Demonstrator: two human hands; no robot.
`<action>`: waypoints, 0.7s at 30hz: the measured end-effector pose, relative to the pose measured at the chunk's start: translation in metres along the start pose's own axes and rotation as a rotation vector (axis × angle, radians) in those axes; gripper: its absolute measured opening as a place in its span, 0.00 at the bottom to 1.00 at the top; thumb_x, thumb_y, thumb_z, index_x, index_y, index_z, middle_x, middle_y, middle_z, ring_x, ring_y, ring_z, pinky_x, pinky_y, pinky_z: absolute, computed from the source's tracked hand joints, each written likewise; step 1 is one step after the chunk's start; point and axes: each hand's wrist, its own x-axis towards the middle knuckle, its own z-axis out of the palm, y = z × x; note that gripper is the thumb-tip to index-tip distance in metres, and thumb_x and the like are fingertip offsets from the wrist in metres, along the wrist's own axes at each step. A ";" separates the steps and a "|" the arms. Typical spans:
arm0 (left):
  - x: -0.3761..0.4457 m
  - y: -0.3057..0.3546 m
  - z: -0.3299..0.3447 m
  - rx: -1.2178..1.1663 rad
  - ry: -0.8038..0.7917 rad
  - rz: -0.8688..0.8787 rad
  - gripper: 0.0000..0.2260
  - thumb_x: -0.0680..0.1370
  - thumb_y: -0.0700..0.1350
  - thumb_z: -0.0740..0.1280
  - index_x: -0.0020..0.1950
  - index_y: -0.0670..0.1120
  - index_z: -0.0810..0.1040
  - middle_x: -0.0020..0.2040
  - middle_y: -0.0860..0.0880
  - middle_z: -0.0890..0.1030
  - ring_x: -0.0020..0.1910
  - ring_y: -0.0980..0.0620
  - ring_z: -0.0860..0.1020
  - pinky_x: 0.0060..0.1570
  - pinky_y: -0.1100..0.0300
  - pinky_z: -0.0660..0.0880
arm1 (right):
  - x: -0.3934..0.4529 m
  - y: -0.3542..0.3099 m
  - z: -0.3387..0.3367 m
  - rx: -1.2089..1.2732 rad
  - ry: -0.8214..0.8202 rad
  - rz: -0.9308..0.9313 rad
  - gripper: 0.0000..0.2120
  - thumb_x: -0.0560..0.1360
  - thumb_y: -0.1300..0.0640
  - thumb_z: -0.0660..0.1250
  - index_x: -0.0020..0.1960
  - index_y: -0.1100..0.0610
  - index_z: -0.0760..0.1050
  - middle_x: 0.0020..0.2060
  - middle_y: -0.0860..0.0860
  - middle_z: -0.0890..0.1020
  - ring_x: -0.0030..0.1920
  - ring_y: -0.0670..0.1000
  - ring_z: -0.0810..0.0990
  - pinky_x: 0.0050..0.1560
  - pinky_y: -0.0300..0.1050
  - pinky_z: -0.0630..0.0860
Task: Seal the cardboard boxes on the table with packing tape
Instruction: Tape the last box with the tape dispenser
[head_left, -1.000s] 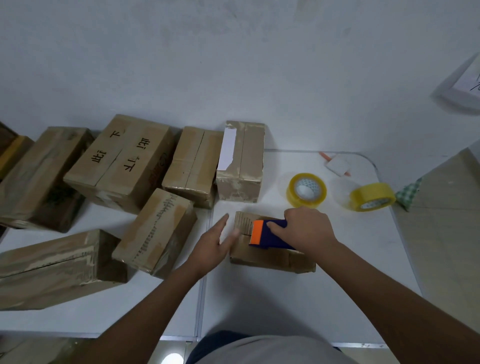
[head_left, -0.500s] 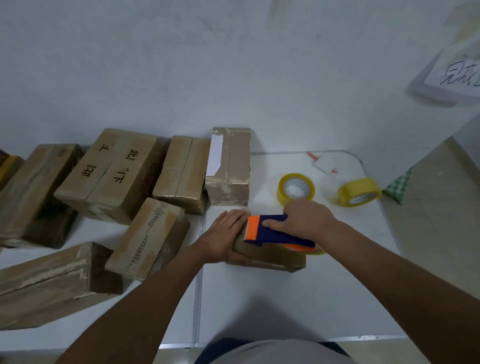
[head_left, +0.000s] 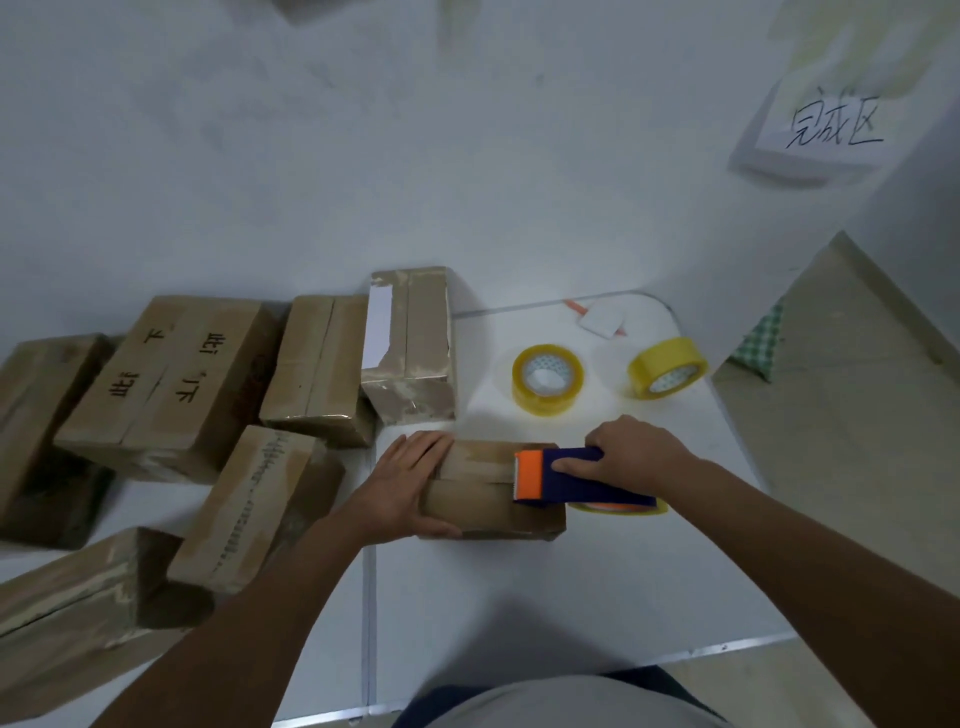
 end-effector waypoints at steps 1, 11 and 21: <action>-0.002 -0.004 -0.001 0.013 -0.004 0.003 0.53 0.65 0.75 0.67 0.81 0.51 0.48 0.79 0.52 0.54 0.77 0.53 0.52 0.78 0.54 0.46 | 0.001 -0.003 0.002 -0.004 -0.002 -0.010 0.29 0.72 0.26 0.58 0.35 0.53 0.72 0.32 0.49 0.75 0.34 0.48 0.74 0.34 0.43 0.67; -0.005 -0.013 -0.018 0.204 -0.091 -0.110 0.44 0.75 0.75 0.45 0.81 0.50 0.40 0.80 0.54 0.37 0.78 0.55 0.35 0.75 0.51 0.33 | 0.016 -0.029 0.029 0.088 -0.020 -0.050 0.31 0.74 0.28 0.55 0.47 0.55 0.78 0.39 0.50 0.79 0.40 0.50 0.78 0.40 0.44 0.72; 0.015 0.017 0.030 0.233 0.195 -0.257 0.30 0.79 0.65 0.29 0.80 0.56 0.40 0.80 0.55 0.40 0.79 0.52 0.35 0.77 0.42 0.38 | 0.019 -0.022 0.032 0.126 -0.039 -0.094 0.30 0.74 0.28 0.55 0.48 0.53 0.78 0.40 0.51 0.81 0.41 0.50 0.79 0.44 0.45 0.75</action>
